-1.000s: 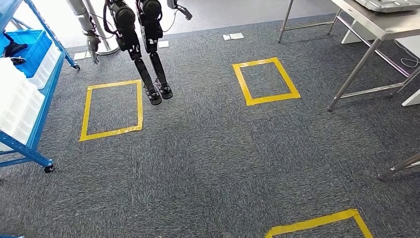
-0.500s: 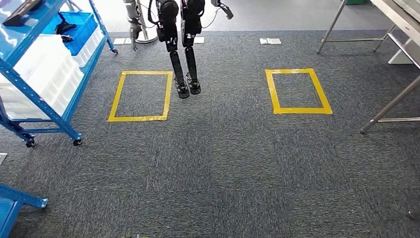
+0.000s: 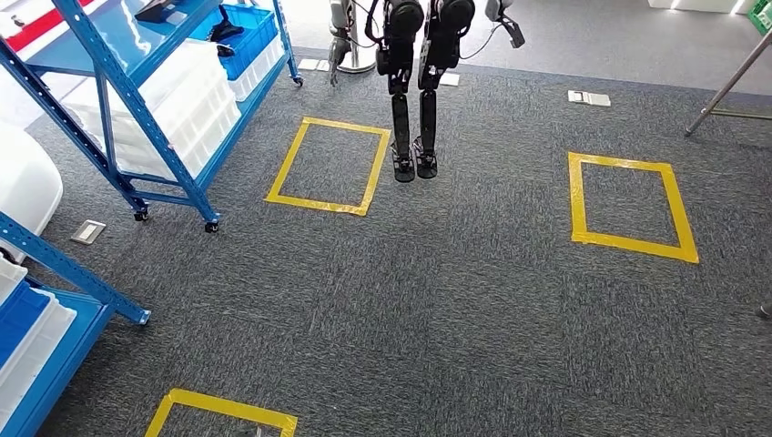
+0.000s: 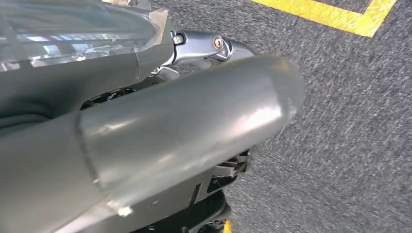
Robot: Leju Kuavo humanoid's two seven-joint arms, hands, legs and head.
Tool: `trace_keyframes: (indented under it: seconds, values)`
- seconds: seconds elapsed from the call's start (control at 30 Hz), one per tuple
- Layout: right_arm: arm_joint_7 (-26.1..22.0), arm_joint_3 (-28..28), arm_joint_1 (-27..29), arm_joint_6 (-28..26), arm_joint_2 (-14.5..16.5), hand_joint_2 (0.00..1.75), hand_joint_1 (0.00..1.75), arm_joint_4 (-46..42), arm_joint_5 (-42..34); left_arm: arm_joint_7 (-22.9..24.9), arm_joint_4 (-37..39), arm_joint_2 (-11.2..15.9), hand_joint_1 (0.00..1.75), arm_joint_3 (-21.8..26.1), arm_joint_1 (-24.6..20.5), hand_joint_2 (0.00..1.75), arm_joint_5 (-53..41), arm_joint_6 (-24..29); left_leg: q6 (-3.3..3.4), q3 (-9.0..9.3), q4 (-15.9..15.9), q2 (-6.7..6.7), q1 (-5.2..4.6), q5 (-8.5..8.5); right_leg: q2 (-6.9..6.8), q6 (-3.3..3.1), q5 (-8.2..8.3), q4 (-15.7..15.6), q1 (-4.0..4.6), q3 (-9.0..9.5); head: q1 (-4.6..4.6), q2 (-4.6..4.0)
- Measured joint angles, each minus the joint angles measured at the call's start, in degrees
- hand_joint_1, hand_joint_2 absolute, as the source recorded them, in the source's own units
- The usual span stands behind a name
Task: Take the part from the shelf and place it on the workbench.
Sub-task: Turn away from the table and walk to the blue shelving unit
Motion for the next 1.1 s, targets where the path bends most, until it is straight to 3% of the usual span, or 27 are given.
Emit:
trace_keyframes:
  seconds: [0.03, 0.1, 0.17, 0.23, 0.27, 0.3, 0.33, 0.4, 0.47, 0.53, 0.57, 0.63, 0.7, 0.77, 0.8, 0.83, 0.9, 0.97, 1.03, 1.07, 1.1]
  values:
    - [0.02, -0.23, -0.05, 0.0, 0.06, 0.0, 0.0, 0.01, 0.26, -0.02, 0.0, 0.05, 0.0, -0.03, 0.05, 0.0, -0.02, -0.2, -0.22, -0.14, -0.03, -0.16, 0.16, 0.06, -0.53, -0.5, 0.16, 0.01, -0.03, 0.16, -0.09, 0.0]
    - [0.04, -0.61, -0.01, 0.01, 0.18, 0.0, 0.0, 0.01, 0.55, -0.07, 0.0, 0.11, 0.0, -0.2, 0.05, 0.0, -0.09, -0.4, -0.67, -0.99, 1.75, 1.9, 0.22, -1.17, -1.69, -1.4, 0.42, -0.1, -0.01, 0.19, -0.32, 0.0]
    - [0.04, -0.96, 0.2, 0.01, 0.22, 0.0, 0.0, 0.02, 0.6, -0.3, -0.01, 0.11, 0.0, -0.44, -0.05, 0.0, -0.26, -0.35, -0.96, -3.72, 7.89, 5.39, 0.05, -4.78, -3.12, -2.14, 0.35, -0.17, 0.29, 0.19, -0.62, 0.0]
    - [0.08, -1.22, 0.52, 0.01, 0.19, 0.0, 0.0, 0.05, 0.61, -0.56, 0.01, 0.13, 0.0, -0.6, 0.03, 0.0, -0.44, -0.2, -1.02, -6.99, 15.2, 6.66, -0.05, -7.98, -4.91, -2.53, 0.17, -0.17, 0.75, 0.17, -0.75, 0.0]
    - [0.1, -1.31, 0.61, 0.01, 0.17, 0.0, 0.0, 0.06, 0.62, -0.63, 0.01, 0.15, 0.0, -0.65, 0.11, 0.0, -0.5, -0.16, -0.91, -7.59, 16.74, 6.76, -0.11, -8.25, -5.8, -2.64, 0.09, -0.17, 0.95, 0.15, -0.75, 0.0]
    - [0.11, -1.37, 0.6, 0.02, 0.18, 0.0, 0.0, 0.07, 0.66, -0.6, 0.01, 0.17, 0.0, -0.68, 0.17, 0.0, -0.49, -0.19, -0.68, -7.02, 15.94, 6.92, -0.17, -7.42, -6.6, -2.72, 0.02, -0.17, 1.13, 0.17, -0.77, 0.0]
    - [0.09, -1.41, 0.54, 0.05, 0.21, 0.0, 0.0, 0.08, 0.76, -0.55, 0.01, 0.2, 0.0, -0.69, 0.19, 0.0, -0.48, -0.3, -0.32, -5.28, 12.91, 7.48, -0.28, -5.79, -7.34, -2.79, -0.05, -0.17, 1.3, 0.24, -0.76, 0.0]
    - [-0.03, -1.55, 0.41, 0.12, 0.33, 0.0, 0.0, 0.08, 1.11, -0.41, -0.01, 0.24, 0.0, -0.73, 0.14, 0.0, -0.52, -0.62, 0.68, -0.8, 4.87, 10.53, -0.83, -2.95, -8.65, -2.86, -0.25, -0.16, 1.71, 0.5, -0.68, 0.0]
    - [-0.2, -1.84, 0.33, 0.18, 0.39, 0.0, 0.0, 0.08, 1.51, -0.27, -0.01, 0.28, 0.0, -0.77, 0.12, 0.0, -0.56, -0.94, 1.39, 1.27, 0.78, 12.53, -1.54, -2.12, -9.79, -2.69, -0.43, -0.19, 1.86, 0.65, -0.57, 0.0]
    - [-0.33, -2.17, 0.2, 0.26, 0.49, 0.0, 0.0, 0.08, 1.91, -0.02, -0.01, 0.31, 0.0, -0.79, 0.15, 0.0, -0.54, -1.13, 1.75, 1.32, 0.15, 11.3, -1.78, -1.83, -11.06, -2.39, -0.54, -0.34, 1.91, 0.84, -0.56, 0.0]
    - [-0.4, -2.35, 0.1, 0.3, 0.52, 0.0, 0.0, 0.07, 2.14, 0.13, -0.02, 0.3, 0.0, -0.79, 0.18, 0.0, -0.5, -1.16, 1.9, 1.58, -0.42, 10.49, -1.6, -1.45, -10.74, -2.2, -0.78, -0.1, 1.92, 0.84, -0.55, 0.0]
    - [-0.56, -2.7, 0.01, 0.35, 0.51, 0.0, 0.0, 0.05, 2.55, 0.34, -0.05, 0.27, 0.0, -0.79, 0.17, 0.0, -0.37, -1.18, 2.36, 2.18, -1.68, 8.85, -0.98, -0.54, -7.5, -2.0, -2.52, 2.99, 1.83, -0.36, -0.42, 0.0]
    - [-0.64, -2.96, 0.07, 0.49, 0.39, 0.0, 0.0, 0.08, 2.7, 0.41, -0.08, 0.24, 0.0, -0.79, 0.18, 0.0, -0.25, -1.22, 2.56, 2.17, -2.05, 7.18, -0.62, -0.14, -3.8, -2.03, -5.48, 9.97, 1.31, -3.61, -0.27, 0.0]
    - [-0.64, -3.17, 0.25, 0.65, 0.22, 0.0, 0.0, 0.14, 2.78, 0.52, -0.09, 0.23, 0.0, -0.79, 0.22, 0.0, -0.11, -1.24, 2.38, 2.06, -1.99, 5.15, -0.5, -0.03, -2.93, -1.43, -6.85, 15.04, 0.81, -6.24, -0.25, 0.0]
    - [-0.64, -3.31, 0.32, 0.68, 0.16, 0.0, 0.0, 0.17, 2.88, 0.62, -0.09, 0.23, 0.0, -0.79, 0.24, 0.0, -0.07, -1.24, 2.24, 2.07, -1.91, 4.12, -0.38, 0.0, -2.83, -0.81, -6.16, 14.61, 0.52, -6.24, -0.25, 0.0]
    - [-0.64, -3.47, 0.34, 0.7, 0.1, 0.0, 0.0, 0.18, 3.05, 0.75, -0.09, 0.23, 0.0, -0.79, 0.26, 0.0, -0.05, -1.24, 2.02, 2.08, -1.77, 3.14, -0.2, -0.02, -2.61, -0.02, -4.61, 11.99, 0.19, -5.18, -0.26, 0.0]
    - [-0.64, -3.8, 0.25, 0.74, 0.12, 0.0, 0.0, 0.22, 3.46, 1.07, -0.09, 0.26, 0.0, -0.78, 0.24, 0.0, -0.04, -1.24, 1.24, 1.86, -1.09, 1.41, 0.07, -0.32, -0.66, 1.36, -1.16, 4.06, -0.48, -1.82, -0.08, 0.0]
    - [-0.63, -4.13, 0.09, 0.82, 0.21, 0.0, 0.0, 0.3, 3.89, 1.37, -0.1, 0.3, 0.0, -0.78, 0.22, 0.0, -0.03, -1.27, 0.45, 1.32, -0.34, 0.19, 0.03, -0.64, 0.79, 1.18, 0.21, 0.04, -0.65, -0.15, 0.17, 0.0]
    - [-0.58, -4.46, -0.09, 1.0, 0.26, 0.0, 0.0, 0.34, 4.36, 1.71, -0.1, 0.36, 0.0, -0.77, 0.28, 0.0, -0.02, -1.33, 0.04, 0.88, -0.22, -0.68, 0.14, -0.53, -0.02, 0.09, 0.32, -0.04, -0.42, 0.0, 0.13, 0.0]
    - [-0.55, -4.64, -0.15, 1.08, 0.3, 0.0, 0.0, 0.34, 4.56, 1.83, -0.1, 0.42, 0.0, -0.77, 0.33, 0.0, -0.02, -1.34, -0.09, 0.71, -0.08, -0.51, 0.25, -0.58, -0.6, -0.29, 0.44, -0.06, -0.41, 0.14, 0.03, 0.0]
    - [-0.54, -4.86, -0.17, 1.14, 0.35, 0.0, 0.0, 0.34, 4.77, 1.95, -0.11, 0.45, 0.0, -0.77, 0.33, 0.0, -0.04, -1.34, -0.27, 0.31, 0.69, 0.64, 0.28, -1.08, -1.24, -0.69, 0.53, -0.09, -0.38, 0.15, -0.18, 0.0]
